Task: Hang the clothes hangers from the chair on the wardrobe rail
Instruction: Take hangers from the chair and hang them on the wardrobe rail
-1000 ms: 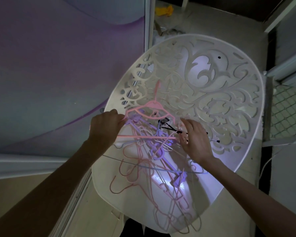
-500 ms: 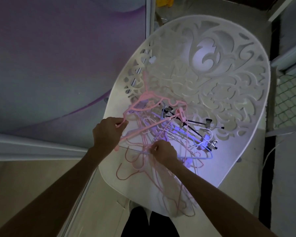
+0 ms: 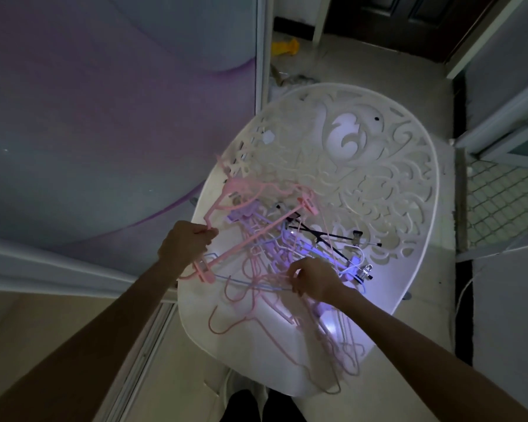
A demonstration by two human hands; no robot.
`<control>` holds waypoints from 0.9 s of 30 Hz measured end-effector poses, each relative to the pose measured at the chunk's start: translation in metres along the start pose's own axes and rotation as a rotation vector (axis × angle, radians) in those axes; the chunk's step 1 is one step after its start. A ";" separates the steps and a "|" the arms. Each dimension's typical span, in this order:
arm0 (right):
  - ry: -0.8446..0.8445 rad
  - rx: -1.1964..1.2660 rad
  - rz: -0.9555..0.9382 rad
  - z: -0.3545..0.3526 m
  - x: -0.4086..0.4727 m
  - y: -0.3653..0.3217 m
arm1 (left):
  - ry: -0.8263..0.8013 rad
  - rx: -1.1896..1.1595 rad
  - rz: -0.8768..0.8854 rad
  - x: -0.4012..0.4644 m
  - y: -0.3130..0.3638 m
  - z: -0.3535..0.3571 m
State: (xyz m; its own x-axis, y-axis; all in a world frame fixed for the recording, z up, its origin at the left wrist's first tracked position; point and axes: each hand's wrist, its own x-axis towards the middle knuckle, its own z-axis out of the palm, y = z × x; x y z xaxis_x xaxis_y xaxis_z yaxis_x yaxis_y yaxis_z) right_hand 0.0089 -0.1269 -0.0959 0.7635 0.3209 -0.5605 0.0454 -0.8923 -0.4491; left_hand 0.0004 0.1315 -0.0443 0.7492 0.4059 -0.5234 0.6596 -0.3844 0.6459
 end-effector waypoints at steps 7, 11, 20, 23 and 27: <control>-0.009 -0.223 -0.096 -0.005 0.003 0.001 | -0.055 -0.028 -0.230 -0.004 0.004 -0.012; 0.017 -0.281 -0.116 0.000 0.006 -0.003 | -0.066 -0.066 -0.277 -0.012 -0.005 -0.011; 0.087 -0.332 -0.264 -0.036 -0.022 -0.005 | -0.101 -0.193 -0.334 -0.037 -0.022 -0.007; 0.113 -0.287 -0.303 -0.062 -0.040 -0.008 | -0.113 -0.217 -0.354 -0.051 -0.011 -0.016; 0.153 -0.199 -0.282 -0.093 -0.058 -0.020 | -0.079 -0.209 -0.281 -0.060 0.000 -0.029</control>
State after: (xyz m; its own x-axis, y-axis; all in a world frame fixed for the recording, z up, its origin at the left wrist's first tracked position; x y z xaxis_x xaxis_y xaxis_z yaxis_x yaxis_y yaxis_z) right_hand 0.0233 -0.1567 0.0103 0.7898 0.5253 -0.3167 0.3808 -0.8247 -0.4183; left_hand -0.0464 0.1312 0.0033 0.5478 0.4036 -0.7328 0.8201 -0.0858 0.5658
